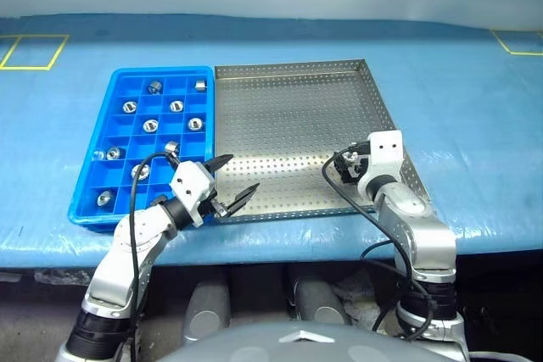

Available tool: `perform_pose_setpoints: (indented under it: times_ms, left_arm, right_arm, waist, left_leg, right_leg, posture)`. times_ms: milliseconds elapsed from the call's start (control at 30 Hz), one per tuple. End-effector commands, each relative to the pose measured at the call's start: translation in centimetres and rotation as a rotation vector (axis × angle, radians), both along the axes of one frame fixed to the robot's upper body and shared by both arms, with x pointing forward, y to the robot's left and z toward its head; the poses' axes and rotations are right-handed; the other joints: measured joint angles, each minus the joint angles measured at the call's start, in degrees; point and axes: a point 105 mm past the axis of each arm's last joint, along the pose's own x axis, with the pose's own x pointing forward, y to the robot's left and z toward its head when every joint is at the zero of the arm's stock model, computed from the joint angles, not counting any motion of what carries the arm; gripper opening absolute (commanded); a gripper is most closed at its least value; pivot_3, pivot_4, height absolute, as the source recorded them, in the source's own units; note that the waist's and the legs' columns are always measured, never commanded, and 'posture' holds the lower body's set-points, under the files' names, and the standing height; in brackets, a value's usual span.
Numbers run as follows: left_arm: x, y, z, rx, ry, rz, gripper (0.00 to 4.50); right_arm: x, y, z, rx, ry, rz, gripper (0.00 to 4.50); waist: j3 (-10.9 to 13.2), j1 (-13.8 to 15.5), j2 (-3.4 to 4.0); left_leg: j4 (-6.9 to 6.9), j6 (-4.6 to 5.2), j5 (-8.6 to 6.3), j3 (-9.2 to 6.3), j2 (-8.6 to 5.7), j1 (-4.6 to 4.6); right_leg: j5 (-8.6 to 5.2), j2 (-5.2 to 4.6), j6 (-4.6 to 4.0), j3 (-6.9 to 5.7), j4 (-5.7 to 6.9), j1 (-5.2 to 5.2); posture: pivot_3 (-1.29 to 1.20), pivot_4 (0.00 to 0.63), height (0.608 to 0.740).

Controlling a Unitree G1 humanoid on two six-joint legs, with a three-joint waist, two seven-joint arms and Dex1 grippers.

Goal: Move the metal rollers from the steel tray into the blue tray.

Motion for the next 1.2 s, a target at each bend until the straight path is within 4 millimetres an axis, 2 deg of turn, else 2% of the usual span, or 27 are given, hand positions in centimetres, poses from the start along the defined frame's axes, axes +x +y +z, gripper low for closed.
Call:
perform_pose_setpoints:
  times_ms: [33,100,167,333,500,600,700,900,1033,1200]
  left_arm:
    - [0.0,-0.2,0.5,-0.022,-0.019,-0.005,4.24]
    - [0.0,-0.1,0.5,-0.024,-0.018,0.000,4.24]
    - [0.0,-0.1,0.4,-0.024,-0.018,0.005,4.24]
    - [0.1,0.4,0.4,-0.024,-0.026,0.043,4.24]
    - [0.1,1.7,0.7,-0.025,-0.043,0.103,4.24]
    - [-0.1,2.8,1.1,-0.024,-0.058,0.151,4.24]
    - [-0.4,4.5,1.6,-0.019,-0.080,0.220,4.24]
    - [-1.4,6.7,2.0,0.022,-0.107,0.314,4.24]
    - [-2.5,8.2,2.5,0.022,-0.124,0.410,4.24]
    - [-4.1,9.3,2.6,0.022,-0.116,0.487,4.24]
  right_arm:
    - [0.5,-0.7,0.5,0.029,-0.043,-0.033,4.16]
    - [0.6,-1.0,0.0,0.028,-0.033,-0.039,3.77]
    - [0.6,-0.9,-0.2,0.023,-0.029,-0.031,3.14]
    - [0.8,-0.6,0.6,0.040,-0.057,-0.018,1.69]
    - [1.3,1.1,1.9,0.040,-0.096,0.047,1.70]
    - [1.8,3.9,3.7,0.069,-0.146,0.152,1.70]
    - [1.8,9.0,5.5,0.088,-0.189,0.344,1.70]
    - [1.1,16.3,7.2,0.091,-0.226,0.610,1.70]
    - [-0.4,21.1,8.3,0.125,-0.249,0.809,1.70]
    - [-2.5,25.0,8.0,0.120,-0.239,0.997,1.70]
  waist:
    - [0.00,0.02,0.00]
    - [0.00,0.01,0.00]
    - [0.00,0.03,0.00]
    - [0.00,0.09,0.00]
    - [0.00,0.13,0.01]
    - [0.01,0.14,0.02]
    - [0.01,0.22,0.01]
    - [0.00,1.98,0.00]
    - [0.01,3.26,-0.03]
    - [0.00,5.04,-0.05]
  left_leg:
    - [0.00,0.00,0.00,0.00,0.00,0.00]
    - [0.00,0.00,0.00,0.00,0.00,0.00]
    - [0.00,0.00,0.00,0.01,0.00,-0.01]
    - [0.00,0.00,0.00,0.01,0.00,0.00]
    - [0.00,0.00,0.00,0.01,0.00,0.01]
    - [0.00,0.01,0.00,0.01,0.01,0.03]
    - [-0.01,0.01,0.00,0.01,0.03,0.04]
    - [-0.05,0.01,0.00,-0.07,0.02,0.01]
    - [-0.04,0.01,0.00,-0.06,0.00,-0.02]
    - [-0.06,0.00,0.00,-0.09,0.03,-0.01]
  right_leg:
    - [0.00,0.00,0.01,0.00,0.00,0.00]
    - [0.01,0.00,0.01,0.01,0.00,0.00]
    - [0.01,0.00,0.02,0.01,0.00,0.00]
    - [0.02,0.00,0.03,0.02,0.01,0.00]
    - [0.02,0.01,0.03,0.02,0.02,0.00]
    - [0.02,0.02,0.02,0.02,0.05,-0.01]
    - [0.02,0.04,0.02,0.02,0.09,-0.02]
    - [-0.01,0.01,-0.02,-0.05,0.05,-0.02]
    - [0.00,-0.02,-0.02,-0.05,-0.02,-0.02]
    - [-0.04,-0.01,-0.07,-0.12,-0.02,-0.02]
  posture:
    - [0.04,0.150,0.740]
    - [0.04,0.150,0.740]
    - [0.06,0.150,0.740]
    - [0.07,0.150,0.740]
    - [0.11,0.150,0.740]
    - [0.13,0.150,0.740]
    - [0.16,0.150,0.740]
    - [0.23,0.150,0.740]
    - [0.28,0.150,0.740]
    - [0.36,0.150,0.740]
